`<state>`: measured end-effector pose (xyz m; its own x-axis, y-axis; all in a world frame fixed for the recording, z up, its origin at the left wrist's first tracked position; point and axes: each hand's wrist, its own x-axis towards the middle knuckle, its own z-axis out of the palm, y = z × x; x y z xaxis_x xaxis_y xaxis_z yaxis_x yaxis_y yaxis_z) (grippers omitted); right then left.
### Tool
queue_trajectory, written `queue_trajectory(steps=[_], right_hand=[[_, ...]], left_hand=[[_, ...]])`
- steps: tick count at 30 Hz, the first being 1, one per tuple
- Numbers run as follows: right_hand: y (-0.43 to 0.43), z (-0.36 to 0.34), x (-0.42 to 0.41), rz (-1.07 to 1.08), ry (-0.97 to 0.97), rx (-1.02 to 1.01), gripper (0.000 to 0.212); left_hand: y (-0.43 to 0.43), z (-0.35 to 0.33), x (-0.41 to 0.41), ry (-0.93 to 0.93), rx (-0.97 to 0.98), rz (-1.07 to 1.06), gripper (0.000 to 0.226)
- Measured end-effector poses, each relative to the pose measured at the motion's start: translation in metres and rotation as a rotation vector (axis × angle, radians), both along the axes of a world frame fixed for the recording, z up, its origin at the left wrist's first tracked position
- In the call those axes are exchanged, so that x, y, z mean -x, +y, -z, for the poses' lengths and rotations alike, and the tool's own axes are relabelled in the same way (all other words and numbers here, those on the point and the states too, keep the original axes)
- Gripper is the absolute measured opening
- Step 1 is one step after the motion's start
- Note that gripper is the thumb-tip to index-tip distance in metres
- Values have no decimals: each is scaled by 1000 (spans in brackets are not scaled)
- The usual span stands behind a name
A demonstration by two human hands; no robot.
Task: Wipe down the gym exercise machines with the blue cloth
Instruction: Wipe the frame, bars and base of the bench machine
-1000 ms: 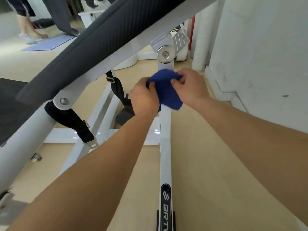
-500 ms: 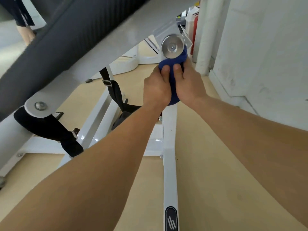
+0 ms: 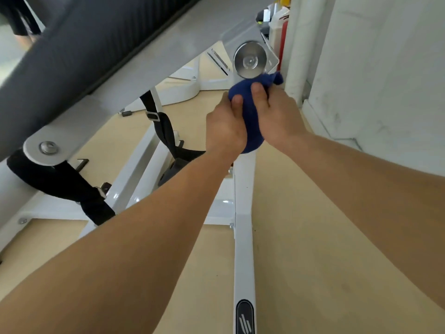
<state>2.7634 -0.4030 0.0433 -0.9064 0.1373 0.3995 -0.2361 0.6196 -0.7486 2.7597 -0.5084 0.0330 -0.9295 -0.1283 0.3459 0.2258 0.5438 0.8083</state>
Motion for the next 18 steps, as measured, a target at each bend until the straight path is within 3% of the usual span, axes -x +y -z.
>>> queue_trajectory(steps=[8,18], right_hand=[[-9,40,14,100,143,90,40],[-11,153,8,80,-9,104,37]], left_hand=[[4,33,9,104,-66,19,19],[-5,147,14,25,56,98,35]])
